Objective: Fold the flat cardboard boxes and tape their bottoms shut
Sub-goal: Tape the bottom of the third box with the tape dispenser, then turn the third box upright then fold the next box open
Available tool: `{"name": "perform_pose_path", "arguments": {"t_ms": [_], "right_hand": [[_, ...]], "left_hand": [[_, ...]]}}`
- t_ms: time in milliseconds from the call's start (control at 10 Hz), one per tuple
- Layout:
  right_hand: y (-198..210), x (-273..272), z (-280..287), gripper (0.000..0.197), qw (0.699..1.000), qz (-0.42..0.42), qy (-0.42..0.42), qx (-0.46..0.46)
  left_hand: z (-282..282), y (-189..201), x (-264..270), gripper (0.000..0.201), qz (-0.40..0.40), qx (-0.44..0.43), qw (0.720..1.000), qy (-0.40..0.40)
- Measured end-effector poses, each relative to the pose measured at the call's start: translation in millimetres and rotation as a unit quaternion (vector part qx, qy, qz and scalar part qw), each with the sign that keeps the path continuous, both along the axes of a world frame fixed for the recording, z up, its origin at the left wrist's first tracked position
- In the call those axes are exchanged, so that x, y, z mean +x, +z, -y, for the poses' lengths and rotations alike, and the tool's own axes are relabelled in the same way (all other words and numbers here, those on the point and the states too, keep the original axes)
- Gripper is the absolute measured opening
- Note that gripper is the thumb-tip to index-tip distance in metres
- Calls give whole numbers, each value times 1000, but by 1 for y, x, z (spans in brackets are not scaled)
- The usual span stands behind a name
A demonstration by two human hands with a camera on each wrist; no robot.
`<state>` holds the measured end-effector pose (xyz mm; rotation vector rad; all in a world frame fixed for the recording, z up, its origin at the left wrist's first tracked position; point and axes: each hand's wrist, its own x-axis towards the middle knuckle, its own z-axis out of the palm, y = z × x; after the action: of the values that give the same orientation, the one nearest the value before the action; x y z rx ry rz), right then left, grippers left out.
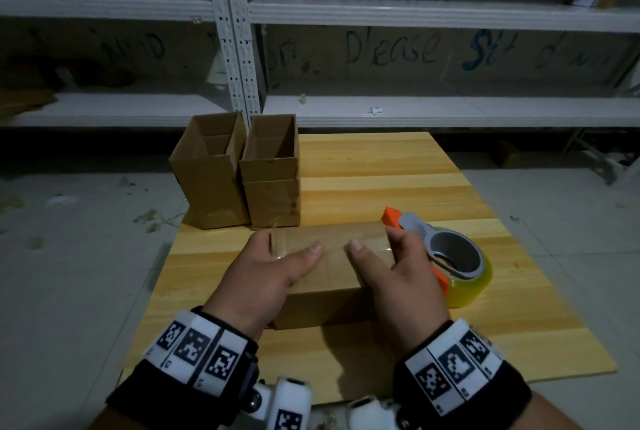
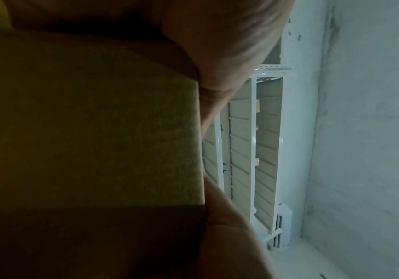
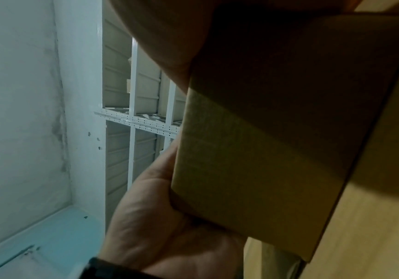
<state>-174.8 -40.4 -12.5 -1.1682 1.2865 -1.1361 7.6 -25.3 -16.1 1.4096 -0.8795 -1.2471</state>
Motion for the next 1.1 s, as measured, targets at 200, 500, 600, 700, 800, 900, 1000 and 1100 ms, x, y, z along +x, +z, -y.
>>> {"name": "perform_pose_path", "arguments": {"t_ms": [200,500,600,700,800,900,1000,1100], "right_hand": [[9,-4,4,21,998,27,-20,44],[9,-9,9,24,998,-2,-27,48],[9,-11,6,25,999,11,-12,35],[9,-12,1,27,999,40,-14,-10],[9,-15,0,33,993,109,-12,-50],[5,-20,4,52,988,132,14,-81],[1,-23,5,60,986,143,36,-73],[-3,-28,2,49,982,169,62,-56]], "left_hand": [[0,-12,3,60,-57,26,997,40],[-10,-1,0,30,-103,13,992,77],[-15,2,-1,34,-96,9,993,73],[-24,11,-1,38,14,-71,997,28],[-30,18,1,44,125,-102,987,3],[-30,21,8,77,188,-92,978,13],[-34,24,11,96,103,-34,994,13],[-39,22,18,97,-132,-37,991,-8]]}}
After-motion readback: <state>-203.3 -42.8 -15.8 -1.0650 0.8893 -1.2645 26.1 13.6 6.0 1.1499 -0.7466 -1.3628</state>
